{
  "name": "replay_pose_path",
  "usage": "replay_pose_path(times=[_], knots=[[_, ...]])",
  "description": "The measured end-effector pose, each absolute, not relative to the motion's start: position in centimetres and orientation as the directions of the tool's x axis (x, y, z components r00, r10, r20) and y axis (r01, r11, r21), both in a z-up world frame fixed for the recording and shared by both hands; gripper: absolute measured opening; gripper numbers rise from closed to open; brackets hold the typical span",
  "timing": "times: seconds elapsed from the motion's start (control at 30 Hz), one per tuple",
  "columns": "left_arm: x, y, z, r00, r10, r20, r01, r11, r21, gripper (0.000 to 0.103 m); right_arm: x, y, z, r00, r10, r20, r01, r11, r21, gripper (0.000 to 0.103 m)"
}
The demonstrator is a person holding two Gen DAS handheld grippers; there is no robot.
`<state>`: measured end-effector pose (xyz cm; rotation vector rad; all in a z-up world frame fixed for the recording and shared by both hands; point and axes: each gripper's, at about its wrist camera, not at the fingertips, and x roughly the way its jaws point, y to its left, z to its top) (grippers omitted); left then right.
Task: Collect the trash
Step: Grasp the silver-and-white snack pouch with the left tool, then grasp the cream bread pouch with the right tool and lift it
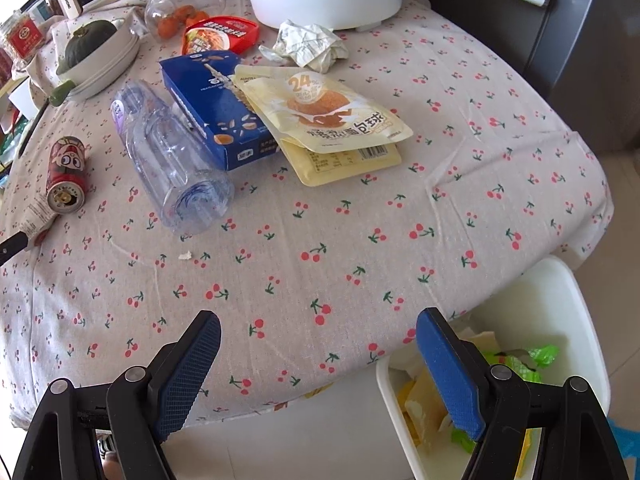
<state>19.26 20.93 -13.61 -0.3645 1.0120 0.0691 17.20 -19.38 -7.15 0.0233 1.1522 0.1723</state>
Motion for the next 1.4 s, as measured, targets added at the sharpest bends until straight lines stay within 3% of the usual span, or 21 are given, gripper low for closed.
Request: replay_pose_path(times=[0.1, 0.17, 0.27, 0.77, 0.93, 1.23, 1.33, 1.4], knots=[[19.9, 20.6, -14.1, 0.533, -0.130, -0.836, -0.240, 0.924, -0.297, 0.045, 17.4, -19.7, -7.2, 0.394, 0.144, -0.908, -0.119, 0.987, 0.105, 0.084], [20.1, 20.3, -14.1, 0.536, -0.135, -0.833, -0.245, 0.920, -0.307, 0.019, 17.4, -19.9, -7.2, 0.393, 0.142, -0.909, -0.116, 0.988, 0.104, 0.084], [20.0, 19.9, -13.5, 0.545, -0.126, -0.829, -0.249, 0.920, -0.303, 0.013, 17.4, -20.4, -7.2, 0.394, 0.138, -0.909, -0.109, 0.989, 0.103, 0.084], [16.2, 15.6, -7.5, 0.590, -0.151, -0.793, -0.095, 0.963, -0.254, 0.009, 20.6, -21.3, -6.7, 0.499, 0.119, -0.858, -0.084, 0.993, 0.088, 0.084], [15.5, 14.3, -6.5, 0.590, -0.192, -0.784, -0.054, 0.959, -0.276, 0.009, 22.1, -19.0, -6.8, 0.541, 0.079, -0.838, -0.172, 0.985, -0.018, 0.084], [15.9, 12.0, -6.8, 0.561, -0.222, -0.797, -0.006, 0.962, -0.273, 0.009, 23.5, -13.4, -9.2, 0.626, -0.040, -0.779, -0.402, 0.839, -0.366, 0.082], [16.2, 11.9, -7.2, 0.553, -0.222, -0.803, -0.010, 0.962, -0.273, 0.009, 24.0, -12.5, -10.9, 0.629, -0.065, -0.775, -0.440, 0.792, -0.423, 0.074], [16.3, 12.0, -7.4, 0.549, -0.223, -0.805, -0.013, 0.961, -0.275, 0.009, 24.6, -12.4, -11.8, 0.622, -0.082, -0.779, -0.447, 0.779, -0.440, 0.061]])
